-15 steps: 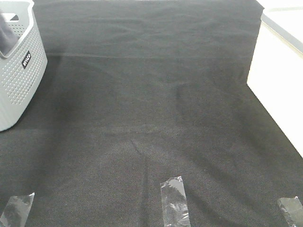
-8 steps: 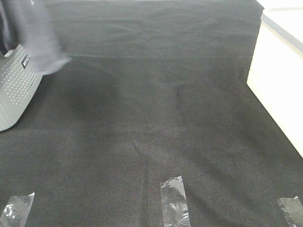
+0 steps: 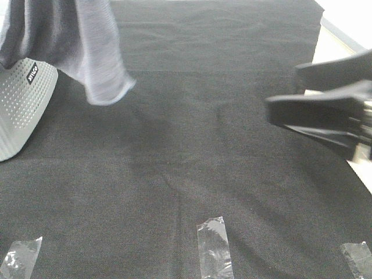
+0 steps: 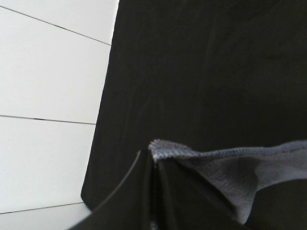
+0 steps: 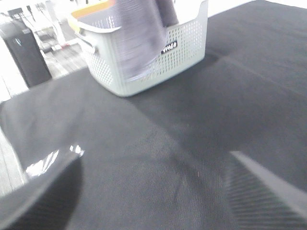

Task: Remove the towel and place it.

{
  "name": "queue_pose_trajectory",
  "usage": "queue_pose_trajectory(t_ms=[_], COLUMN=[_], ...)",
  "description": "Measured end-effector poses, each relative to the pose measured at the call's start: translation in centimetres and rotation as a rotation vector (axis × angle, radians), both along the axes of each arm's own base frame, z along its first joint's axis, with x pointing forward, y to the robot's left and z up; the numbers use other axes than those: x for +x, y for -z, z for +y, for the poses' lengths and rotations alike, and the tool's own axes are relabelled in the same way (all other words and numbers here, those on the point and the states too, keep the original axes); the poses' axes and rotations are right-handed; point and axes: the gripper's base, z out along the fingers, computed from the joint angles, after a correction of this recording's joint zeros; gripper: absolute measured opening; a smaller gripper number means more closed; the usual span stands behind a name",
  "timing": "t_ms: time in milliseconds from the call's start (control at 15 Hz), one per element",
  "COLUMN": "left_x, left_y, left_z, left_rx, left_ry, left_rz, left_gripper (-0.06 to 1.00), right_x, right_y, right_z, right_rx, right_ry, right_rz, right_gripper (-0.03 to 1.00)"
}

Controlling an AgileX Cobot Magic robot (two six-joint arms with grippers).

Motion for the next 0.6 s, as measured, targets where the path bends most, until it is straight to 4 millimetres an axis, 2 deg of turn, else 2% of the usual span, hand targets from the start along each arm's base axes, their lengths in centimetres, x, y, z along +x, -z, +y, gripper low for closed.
queue_pose_trajectory(t_ms=[267, 600], left_x=[-0.2, -0.3], left_y=[0.0, -0.3], left_z=[-0.4, -0.9], left_rx=[-0.04, -0.096], left_ry=[0.019, 0.061], left_rz=[0.013, 0.014], left_gripper=[0.0, 0.0], right_x=[4.3, 9.2], right_y=[2.6, 2.6], right_z=[1.7, 7.6], right_rx=[0.146, 0.123], right_ry=[-0.144, -0.302], right_rz=[0.01, 0.039], right_gripper=[0.88, 0.89])
